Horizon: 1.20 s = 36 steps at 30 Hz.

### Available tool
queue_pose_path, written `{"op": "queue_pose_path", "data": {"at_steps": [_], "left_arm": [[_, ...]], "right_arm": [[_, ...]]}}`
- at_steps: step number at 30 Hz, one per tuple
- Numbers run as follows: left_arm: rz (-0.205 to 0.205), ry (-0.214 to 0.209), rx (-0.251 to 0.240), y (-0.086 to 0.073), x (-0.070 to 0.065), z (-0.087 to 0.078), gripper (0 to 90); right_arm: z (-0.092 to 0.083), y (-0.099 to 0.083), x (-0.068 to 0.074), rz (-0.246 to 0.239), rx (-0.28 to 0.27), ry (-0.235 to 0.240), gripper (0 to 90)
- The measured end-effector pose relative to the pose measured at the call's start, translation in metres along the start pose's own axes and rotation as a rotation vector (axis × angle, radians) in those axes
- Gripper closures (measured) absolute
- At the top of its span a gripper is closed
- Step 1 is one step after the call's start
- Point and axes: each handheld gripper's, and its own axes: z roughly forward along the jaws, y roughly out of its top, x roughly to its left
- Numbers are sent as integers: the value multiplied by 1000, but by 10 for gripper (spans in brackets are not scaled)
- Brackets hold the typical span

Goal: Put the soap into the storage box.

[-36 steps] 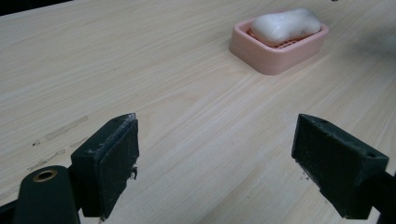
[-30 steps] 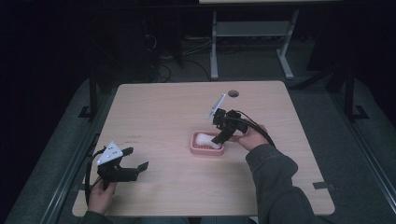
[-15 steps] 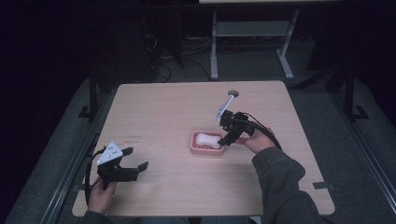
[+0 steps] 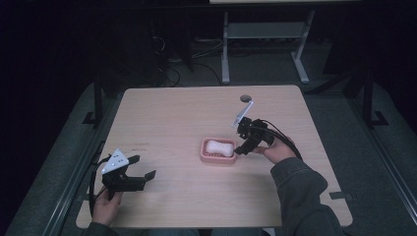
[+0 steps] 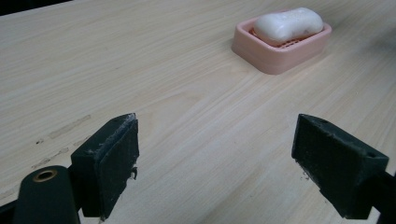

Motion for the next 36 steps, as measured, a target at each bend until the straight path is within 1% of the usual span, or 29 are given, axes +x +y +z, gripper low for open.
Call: {"op": "queue_pose_path", "data": {"at_steps": [5, 12, 14, 18, 19, 20, 21, 25, 28, 29, 30, 31, 33, 36], "left_arm": [[-3, -5, -2, 0, 0, 0, 145], [1, 0, -1, 0, 0, 0, 146], [-2, -2, -3, 0, 0, 0, 146], [-1, -3, -1, 0, -1, 0, 145], [-1, -3, -1, 0, -1, 0, 146], [-1, -3, -1, 0, -1, 0, 146], [0, -2, 0, 0, -1, 0, 145], [-2, -4, -1, 0, -1, 0, 145], [-2, -4, -1, 0, -1, 0, 145], [-1, -4, -1, 0, -1, 0, 145], [-1, -4, -1, 0, -1, 0, 145], [-3, -3, -2, 0, -1, 0, 145], [-2, -3, 0, 0, -1, 0, 146], [-4, -2, -2, 0, -1, 0, 146]], "right_arm": [[-5, -5, 0, 6, -5, -7, 329], [-11, -8, 3, 9, -3, -13, 327], [-13, -12, 2, 6, -3, -21, 327], [-16, -18, 2, 20, -14, -20, 328], [-17, -22, 1, 30, -17, -24, 328], [-17, -22, 1, 30, -17, -24, 328], [-18, -27, 1, 37, -23, -22, 328], [-19, -35, 1, 50, -36, -16, 327], [-20, -39, 2, 55, -37, -21, 327], [-20, -43, 2, 62, -42, -20, 327], [-20, -43, 2, 62, -42, -20, 327], [-20, -46, 2, 73, -42, -14, 327], [-20, -48, 2, 68, -42, -18, 327], [-20, -55, 2, 82, -37, -18, 325]]}}
